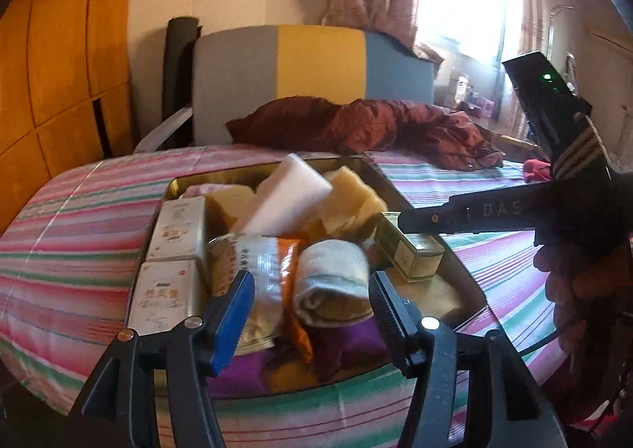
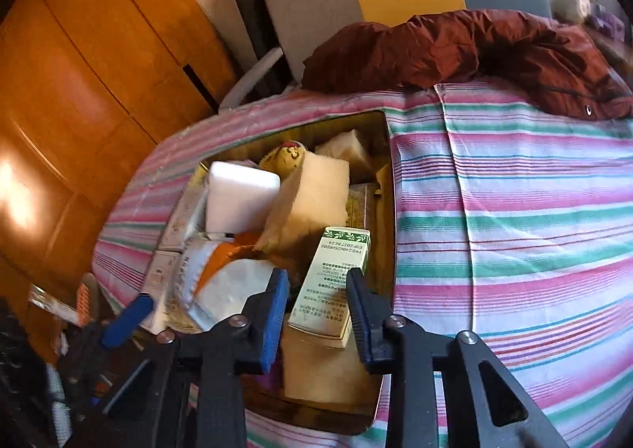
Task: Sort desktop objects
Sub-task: 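Carry the sock into the tray with the left gripper while the right gripper brings the medicine box there, then release the sock and medicine box into the tray and withdraw both grippers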
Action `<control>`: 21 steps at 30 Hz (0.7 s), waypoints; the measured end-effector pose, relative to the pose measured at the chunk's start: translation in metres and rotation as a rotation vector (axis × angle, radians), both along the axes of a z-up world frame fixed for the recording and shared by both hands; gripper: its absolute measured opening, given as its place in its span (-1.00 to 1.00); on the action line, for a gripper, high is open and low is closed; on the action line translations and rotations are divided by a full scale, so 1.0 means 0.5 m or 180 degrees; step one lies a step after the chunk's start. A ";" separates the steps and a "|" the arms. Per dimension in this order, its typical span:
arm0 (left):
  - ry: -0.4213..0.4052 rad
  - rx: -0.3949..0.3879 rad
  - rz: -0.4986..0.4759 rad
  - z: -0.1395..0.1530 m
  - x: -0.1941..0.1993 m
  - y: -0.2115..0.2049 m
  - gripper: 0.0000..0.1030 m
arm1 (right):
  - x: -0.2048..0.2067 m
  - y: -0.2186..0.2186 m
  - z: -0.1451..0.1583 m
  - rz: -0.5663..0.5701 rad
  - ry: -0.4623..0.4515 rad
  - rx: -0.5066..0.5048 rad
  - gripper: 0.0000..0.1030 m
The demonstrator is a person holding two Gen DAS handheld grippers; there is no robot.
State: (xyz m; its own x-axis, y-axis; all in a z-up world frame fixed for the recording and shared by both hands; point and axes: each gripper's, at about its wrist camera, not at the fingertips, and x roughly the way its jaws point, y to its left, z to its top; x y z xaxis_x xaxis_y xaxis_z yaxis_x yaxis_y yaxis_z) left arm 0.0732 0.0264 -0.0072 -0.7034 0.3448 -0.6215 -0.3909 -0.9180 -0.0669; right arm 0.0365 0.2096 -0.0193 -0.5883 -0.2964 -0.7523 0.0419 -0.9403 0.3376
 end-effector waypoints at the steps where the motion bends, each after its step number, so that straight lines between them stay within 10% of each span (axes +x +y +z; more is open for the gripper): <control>1: -0.0046 0.0024 0.0045 0.002 -0.003 -0.007 0.18 | -0.005 -0.010 0.001 0.0059 0.0008 0.0009 -0.39; 7: -0.0236 0.0156 0.0368 0.022 -0.019 -0.044 0.24 | -0.009 -0.072 0.009 0.0350 0.0041 0.0238 -0.25; 9: -0.0289 0.0186 0.0409 0.028 -0.024 -0.053 0.26 | 0.006 -0.080 0.020 0.0295 0.0121 0.0399 0.39; 11: -0.0319 0.0182 0.0447 0.033 -0.026 -0.060 0.27 | 0.023 -0.089 0.032 0.0275 0.0216 0.0540 0.61; 21: -0.0254 0.0089 0.0854 0.051 -0.021 -0.107 0.32 | 0.067 -0.124 0.080 0.0183 0.0479 0.1023 0.99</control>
